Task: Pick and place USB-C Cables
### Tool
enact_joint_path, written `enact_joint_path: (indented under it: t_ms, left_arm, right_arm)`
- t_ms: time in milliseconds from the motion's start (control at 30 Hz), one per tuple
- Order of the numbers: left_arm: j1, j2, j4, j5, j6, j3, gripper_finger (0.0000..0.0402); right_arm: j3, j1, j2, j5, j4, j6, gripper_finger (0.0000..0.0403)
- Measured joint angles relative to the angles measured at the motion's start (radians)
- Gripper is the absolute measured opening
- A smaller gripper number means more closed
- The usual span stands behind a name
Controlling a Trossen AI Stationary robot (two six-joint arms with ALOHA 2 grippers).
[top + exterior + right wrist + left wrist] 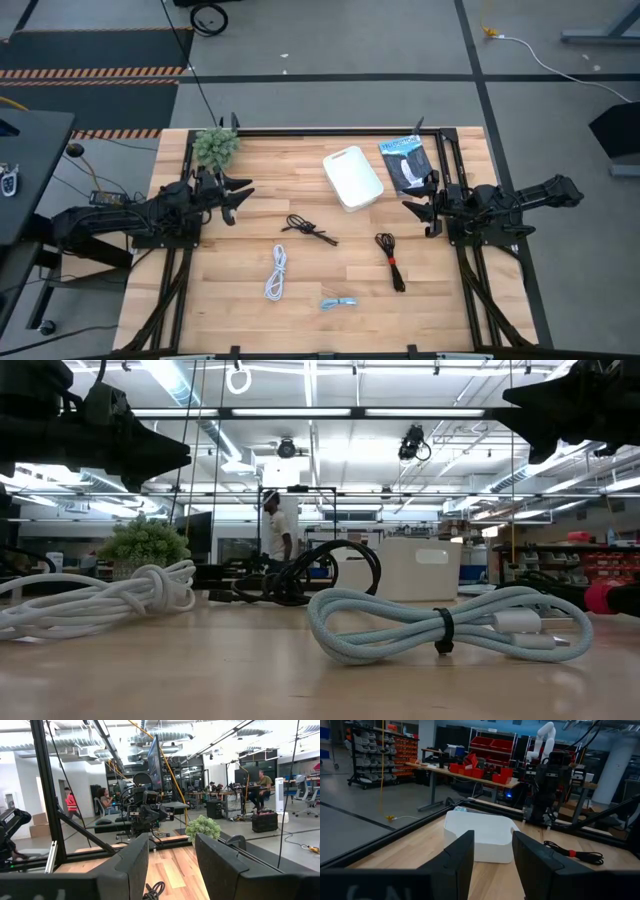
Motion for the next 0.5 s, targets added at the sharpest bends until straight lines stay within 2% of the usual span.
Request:
enact_joint_path:
  t_ms: [500]
  left_arm:
    - [0.000, 0.000, 0.002, 0.000, -0.011, 0.000, 0.0142]
  right_arm:
    - [0.000, 0.000, 0.000, 0.000, 0.000, 0.000, 0.0169]
